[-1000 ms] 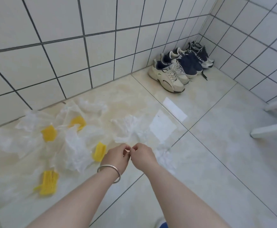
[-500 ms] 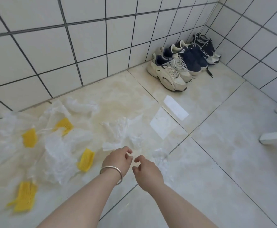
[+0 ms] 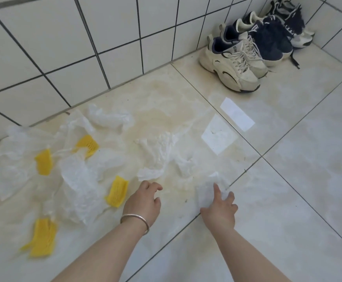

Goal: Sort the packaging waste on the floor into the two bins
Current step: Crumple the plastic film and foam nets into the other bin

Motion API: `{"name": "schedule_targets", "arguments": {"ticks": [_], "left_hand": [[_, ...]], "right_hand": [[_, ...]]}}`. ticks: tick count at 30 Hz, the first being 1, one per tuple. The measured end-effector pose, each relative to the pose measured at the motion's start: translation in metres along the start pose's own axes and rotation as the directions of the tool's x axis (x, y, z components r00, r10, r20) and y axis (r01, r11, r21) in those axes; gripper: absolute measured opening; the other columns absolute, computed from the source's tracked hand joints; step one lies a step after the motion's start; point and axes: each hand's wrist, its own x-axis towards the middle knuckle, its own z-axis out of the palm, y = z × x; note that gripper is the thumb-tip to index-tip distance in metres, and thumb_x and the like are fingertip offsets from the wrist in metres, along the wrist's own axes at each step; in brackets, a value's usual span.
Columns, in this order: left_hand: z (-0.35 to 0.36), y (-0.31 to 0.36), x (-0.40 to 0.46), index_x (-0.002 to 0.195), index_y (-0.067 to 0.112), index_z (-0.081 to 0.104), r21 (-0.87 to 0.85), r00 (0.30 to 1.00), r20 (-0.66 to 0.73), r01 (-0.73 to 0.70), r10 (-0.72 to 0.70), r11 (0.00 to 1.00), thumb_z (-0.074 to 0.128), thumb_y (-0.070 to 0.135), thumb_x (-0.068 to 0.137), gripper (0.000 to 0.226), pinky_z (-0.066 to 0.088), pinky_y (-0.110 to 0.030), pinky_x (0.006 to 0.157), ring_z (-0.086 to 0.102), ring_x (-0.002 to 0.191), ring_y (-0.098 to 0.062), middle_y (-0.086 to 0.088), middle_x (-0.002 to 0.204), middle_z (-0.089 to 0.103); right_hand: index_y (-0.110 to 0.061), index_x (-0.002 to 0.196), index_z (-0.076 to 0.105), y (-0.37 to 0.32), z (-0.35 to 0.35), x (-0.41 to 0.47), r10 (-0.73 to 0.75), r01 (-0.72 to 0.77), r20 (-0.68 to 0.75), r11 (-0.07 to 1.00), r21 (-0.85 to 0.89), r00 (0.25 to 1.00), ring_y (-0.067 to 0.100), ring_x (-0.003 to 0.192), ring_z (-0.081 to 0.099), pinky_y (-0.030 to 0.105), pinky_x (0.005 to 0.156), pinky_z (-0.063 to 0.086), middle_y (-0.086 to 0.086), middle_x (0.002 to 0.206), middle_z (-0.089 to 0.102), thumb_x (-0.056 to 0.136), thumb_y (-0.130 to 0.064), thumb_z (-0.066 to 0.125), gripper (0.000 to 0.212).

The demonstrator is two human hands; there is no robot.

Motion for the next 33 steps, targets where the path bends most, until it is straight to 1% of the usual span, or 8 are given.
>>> {"name": "schedule_targets", "arguments": {"ticks": [6, 11, 13, 16, 20, 23, 27, 33], "left_hand": [[0.005, -0.016, 0.01, 0.121, 0.03, 0.052, 0.004, 0.999, 0.031, 0.037, -0.037, 0.999, 0.048, 0.019, 0.089, 0.034, 0.052, -0.035, 0.08, 0.064, 0.093, -0.019, 0.005, 0.126, 0.048], [0.002, -0.015, 0.013, 0.119, 0.029, 0.055, 0.021, 1.0, 0.025, -0.007, 0.007, 1.0, 0.047, 0.019, 0.089, 0.033, 0.052, -0.035, 0.077, 0.065, 0.091, -0.02, 0.006, 0.121, 0.051], [-0.004, -0.012, 0.011, 0.107, 0.027, 0.062, 0.047, 0.972, -0.138, -0.186, 0.191, 0.981, 0.044, 0.018, 0.084, 0.03, 0.053, -0.03, 0.06, 0.067, 0.078, -0.019, 0.005, 0.107, 0.058], [-0.016, -0.009, 0.01, 0.089, 0.025, 0.067, 0.258, 0.778, -0.351, -0.455, 0.521, 0.852, 0.045, 0.02, 0.071, 0.028, 0.042, -0.021, 0.043, 0.061, 0.063, -0.014, 0.004, 0.086, 0.062], [-0.04, -0.009, 0.031, 0.11, 0.026, 0.059, 0.258, 0.825, -0.454, -0.24, 0.337, 0.936, 0.058, 0.024, 0.068, 0.042, 0.054, -0.031, 0.059, 0.058, 0.086, -0.023, -0.003, 0.114, 0.057], [-0.06, -0.005, 0.053, 0.139, 0.037, 0.033, 0.316, 0.966, -0.201, -0.094, 0.164, 0.944, 0.062, 0.04, 0.08, 0.067, 0.052, -0.037, 0.083, 0.039, 0.123, -0.025, 0.0, 0.149, 0.019], [-0.059, -0.001, 0.086, 0.144, 0.048, 0.001, 0.477, 0.976, 0.118, -0.219, 0.185, 0.851, 0.064, 0.05, 0.079, 0.091, 0.048, -0.035, 0.085, 0.031, 0.128, -0.025, 0.008, 0.156, -0.017], [-0.025, -0.007, 0.11, 0.145, 0.038, 0.016, 0.425, 0.947, 0.277, -0.271, 0.161, 0.864, 0.062, 0.034, 0.085, 0.076, 0.045, -0.036, 0.088, 0.047, 0.12, -0.027, 0.007, 0.156, 0.005]], "right_hand": [[-0.021, 0.134, 0.036, -0.008, 0.022, 0.004, -0.131, 0.133, -0.084, 0.991, 0.02, 0.988, 0.031, 0.1, 0.05, 0.031, 0.068, 0.041, 0.009, 0.126, 0.038, 0.083, 0.006, 0.043, 0.058], [-0.012, 0.103, 0.055, -0.022, 0.029, -0.011, -0.167, 0.169, -0.033, 0.982, 0.079, 0.985, 0.028, 0.096, 0.057, 0.03, 0.071, 0.039, 0.006, 0.104, 0.061, 0.093, -0.01, 0.037, 0.021], [-0.015, 0.088, 0.053, -0.03, 0.025, -0.02, -0.299, 0.297, -0.037, 0.953, -0.063, 0.953, 0.023, 0.095, 0.057, 0.031, 0.069, 0.04, -0.001, 0.091, 0.058, 0.098, -0.033, 0.035, 0.027], [-0.013, 0.083, 0.061, -0.052, 0.015, -0.03, -0.478, 0.463, -0.118, 0.876, -0.137, 0.87, 0.016, 0.098, 0.048, 0.027, 0.064, 0.034, -0.004, 0.089, 0.051, 0.094, -0.05, 0.037, 0.045], [-0.005, 0.084, 0.068, -0.088, -0.002, -0.015, -0.45, 0.493, -0.273, 0.863, 0.113, 0.85, 0.018, 0.107, 0.037, 0.024, 0.076, 0.038, 0.0, 0.104, 0.048, 0.089, -0.044, 0.052, 0.042], [-0.006, 0.098, 0.066, -0.107, -0.01, 0.004, -0.37, 0.42, -0.297, 0.898, 0.127, 0.88, 0.022, 0.113, 0.033, 0.034, 0.083, 0.045, 0.002, 0.115, 0.045, 0.087, -0.035, 0.051, 0.034], [-0.009, 0.111, 0.059, -0.118, -0.002, 0.024, -0.337, 0.347, -0.245, 0.938, -0.004, 0.909, 0.027, 0.119, 0.03, 0.039, 0.078, 0.046, 0.006, 0.125, 0.037, 0.088, -0.028, 0.047, 0.032], [-0.004, 0.11, 0.055, -0.115, 0.029, 0.04, -0.405, 0.396, -0.218, 0.914, -0.085, 0.888, 0.037, 0.111, 0.039, 0.031, 0.081, 0.035, 0.013, 0.121, 0.043, 0.086, -0.014, 0.045, 0.028]]}}
